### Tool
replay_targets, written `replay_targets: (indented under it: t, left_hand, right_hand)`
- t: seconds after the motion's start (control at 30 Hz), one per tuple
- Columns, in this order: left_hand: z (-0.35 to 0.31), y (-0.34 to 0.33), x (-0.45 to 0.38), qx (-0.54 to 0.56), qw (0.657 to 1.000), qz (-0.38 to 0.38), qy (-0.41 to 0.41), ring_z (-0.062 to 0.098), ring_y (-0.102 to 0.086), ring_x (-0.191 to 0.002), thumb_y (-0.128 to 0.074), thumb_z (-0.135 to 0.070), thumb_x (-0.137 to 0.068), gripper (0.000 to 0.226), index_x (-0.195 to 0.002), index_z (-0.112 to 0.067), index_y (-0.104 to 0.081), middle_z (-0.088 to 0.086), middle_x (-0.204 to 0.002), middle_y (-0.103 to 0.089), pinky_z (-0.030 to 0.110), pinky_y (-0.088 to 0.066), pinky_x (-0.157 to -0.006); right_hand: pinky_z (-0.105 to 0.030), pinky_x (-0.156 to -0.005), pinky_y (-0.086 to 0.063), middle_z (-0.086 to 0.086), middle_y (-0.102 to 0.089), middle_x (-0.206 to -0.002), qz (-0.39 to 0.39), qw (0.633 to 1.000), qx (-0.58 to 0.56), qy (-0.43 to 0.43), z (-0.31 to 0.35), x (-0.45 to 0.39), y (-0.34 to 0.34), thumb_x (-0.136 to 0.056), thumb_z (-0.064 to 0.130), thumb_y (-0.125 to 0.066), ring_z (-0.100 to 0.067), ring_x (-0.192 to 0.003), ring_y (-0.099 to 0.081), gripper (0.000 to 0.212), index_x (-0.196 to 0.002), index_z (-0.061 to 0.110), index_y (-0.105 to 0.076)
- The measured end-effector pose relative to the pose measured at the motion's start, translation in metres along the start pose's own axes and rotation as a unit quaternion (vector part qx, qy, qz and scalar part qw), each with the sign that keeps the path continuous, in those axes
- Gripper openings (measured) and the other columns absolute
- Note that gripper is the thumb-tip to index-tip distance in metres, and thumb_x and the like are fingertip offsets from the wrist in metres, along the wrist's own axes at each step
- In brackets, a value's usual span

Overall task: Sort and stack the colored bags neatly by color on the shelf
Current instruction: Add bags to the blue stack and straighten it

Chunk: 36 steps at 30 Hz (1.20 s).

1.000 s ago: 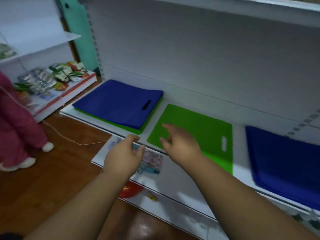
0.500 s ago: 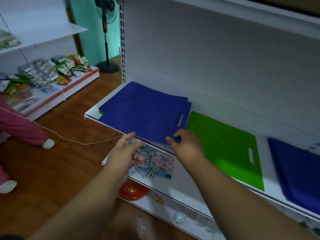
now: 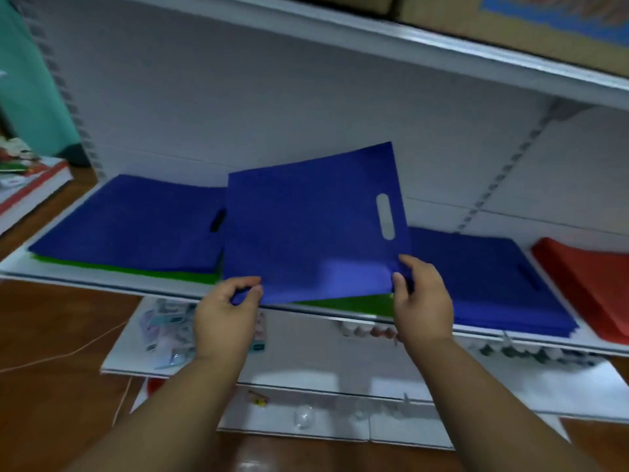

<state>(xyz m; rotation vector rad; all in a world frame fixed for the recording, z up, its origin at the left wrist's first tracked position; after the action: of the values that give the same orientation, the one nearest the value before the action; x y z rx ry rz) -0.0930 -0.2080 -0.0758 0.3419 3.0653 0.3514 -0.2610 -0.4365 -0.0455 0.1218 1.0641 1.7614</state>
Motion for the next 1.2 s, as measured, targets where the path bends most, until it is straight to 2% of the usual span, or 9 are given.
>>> replay_targets:
  t: [0.03, 0.1, 0.2, 0.33, 0.53, 0.77, 0.93, 1.03, 1.2]
  left_hand:
    - [-0.006, -0.019, 0.005, 0.006, 1.000, 0.014, -0.009, 0.006, -0.062, -0.084, -0.070, -0.015, -0.088, 0.012, -0.090, -0.028, -0.071, -0.015, -0.087, -0.066, 0.007, -0.043, -0.073]
    - [-0.014, -0.059, 0.018, 0.000, 0.999, 0.041, -0.026, 0.008, -0.063, -0.089, -0.072, -0.015, -0.086, 0.014, -0.087, -0.028, -0.070, -0.018, -0.086, -0.066, 0.016, -0.045, -0.080]
    - [-0.030, -0.125, 0.048, -0.064, 0.990, 0.085, -0.089, 0.006, -0.062, -0.090, -0.071, -0.015, -0.087, 0.013, -0.089, -0.028, -0.073, -0.017, -0.090, -0.069, 0.018, -0.044, -0.084]
    - [-0.050, -0.208, 0.094, -0.201, 0.959, 0.110, -0.166, 0.015, -0.064, -0.096, -0.067, -0.023, -0.090, 0.014, -0.102, -0.024, -0.075, -0.007, -0.104, -0.072, 0.021, -0.040, -0.078]
    - [-0.082, -0.295, 0.123, -0.302, 0.912, 0.101, -0.258, 0.025, -0.065, -0.087, -0.064, -0.023, -0.091, 0.014, -0.102, -0.022, -0.074, 0.001, -0.098, -0.072, 0.031, -0.048, -0.069]
    - [-0.072, -0.326, 0.130, -0.416, 0.873, 0.116, -0.226, 0.028, -0.064, -0.089, -0.062, -0.026, -0.091, 0.018, -0.105, -0.023, -0.073, 0.005, -0.102, -0.069, 0.032, -0.048, -0.071]
    - [-0.068, -0.332, 0.136, -0.474, 0.834, 0.115, -0.258, 0.036, -0.060, -0.066, -0.083, -0.024, -0.071, 0.027, -0.093, -0.012, -0.072, 0.013, -0.088, -0.059, 0.037, -0.049, -0.058]
    - [-0.070, -0.327, 0.135, -0.446, 0.845, 0.084, -0.282, 0.036, -0.059, -0.063, -0.088, -0.025, -0.067, 0.038, -0.098, -0.009, -0.071, 0.015, -0.089, -0.057, 0.037, -0.050, -0.057]
    - [-0.070, -0.305, 0.139, -0.369, 0.880, 0.079, -0.289, 0.033, -0.062, -0.068, -0.080, -0.026, -0.078, 0.028, -0.103, -0.017, -0.070, 0.007, -0.094, -0.059, 0.034, -0.047, -0.058]
  right_hand:
    - [-0.016, -0.072, -0.046, 0.001, -0.057, -0.121, -0.011, 1.000, 0.007, -0.015, -0.019, -0.002, 0.016, -0.098, 0.020, -0.055, -0.018, -0.098, -0.057, 0.034, -0.131, 0.021, -0.057]
    - [-0.024, -0.079, -0.044, -0.001, -0.057, -0.121, -0.030, 0.999, 0.023, -0.035, -0.057, -0.008, 0.048, -0.099, 0.019, -0.053, -0.021, -0.102, -0.058, 0.034, -0.133, 0.020, -0.056]
    - [-0.028, -0.086, -0.041, -0.004, -0.057, -0.123, -0.030, 0.998, 0.036, -0.052, -0.117, -0.019, 0.093, -0.100, 0.018, -0.051, -0.024, -0.109, -0.056, 0.035, -0.134, 0.016, -0.055]
    - [-0.034, -0.091, -0.044, -0.007, -0.060, -0.127, 0.002, 0.993, 0.097, -0.075, -0.199, -0.037, 0.151, -0.098, 0.021, -0.054, -0.027, -0.115, -0.057, 0.036, -0.134, 0.016, -0.056]
    - [-0.037, -0.088, -0.048, -0.008, -0.062, -0.126, 0.111, 0.971, 0.204, -0.056, -0.282, -0.081, 0.194, -0.099, 0.030, -0.053, -0.028, -0.111, -0.059, 0.039, -0.134, 0.016, -0.056]
    - [-0.034, -0.068, -0.048, -0.009, -0.061, -0.106, 0.221, 0.926, 0.308, 0.006, -0.309, -0.107, 0.178, -0.098, 0.033, -0.051, -0.028, -0.088, -0.061, 0.026, -0.111, 0.014, -0.062]
    - [-0.030, -0.058, -0.036, -0.004, -0.052, -0.090, 0.206, 0.921, 0.330, 0.012, -0.314, -0.107, 0.174, -0.096, 0.031, -0.050, -0.025, -0.071, -0.051, 0.021, -0.095, 0.013, -0.060]
    - [-0.030, -0.058, -0.034, -0.005, -0.056, -0.096, 0.192, 0.935, 0.295, 0.023, -0.306, -0.104, 0.171, -0.097, 0.031, -0.049, -0.024, -0.073, -0.051, 0.023, -0.100, 0.013, -0.062]
    - [-0.032, -0.066, -0.043, -0.004, -0.060, -0.112, 0.194, 0.954, 0.211, 0.084, -0.248, -0.091, 0.143, -0.099, 0.036, -0.047, -0.026, -0.091, -0.060, 0.031, -0.118, 0.017, -0.063]
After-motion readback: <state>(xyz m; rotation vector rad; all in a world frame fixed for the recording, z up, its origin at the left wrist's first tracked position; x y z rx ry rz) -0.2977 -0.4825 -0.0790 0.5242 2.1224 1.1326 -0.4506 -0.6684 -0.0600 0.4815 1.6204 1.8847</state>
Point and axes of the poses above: each hand's wrist, its own x-axis away from the middle knuckle, its own y-axis out of the back of the hand, z = x × y, the point moved 3 cm from there along -x, towards the middle knuckle
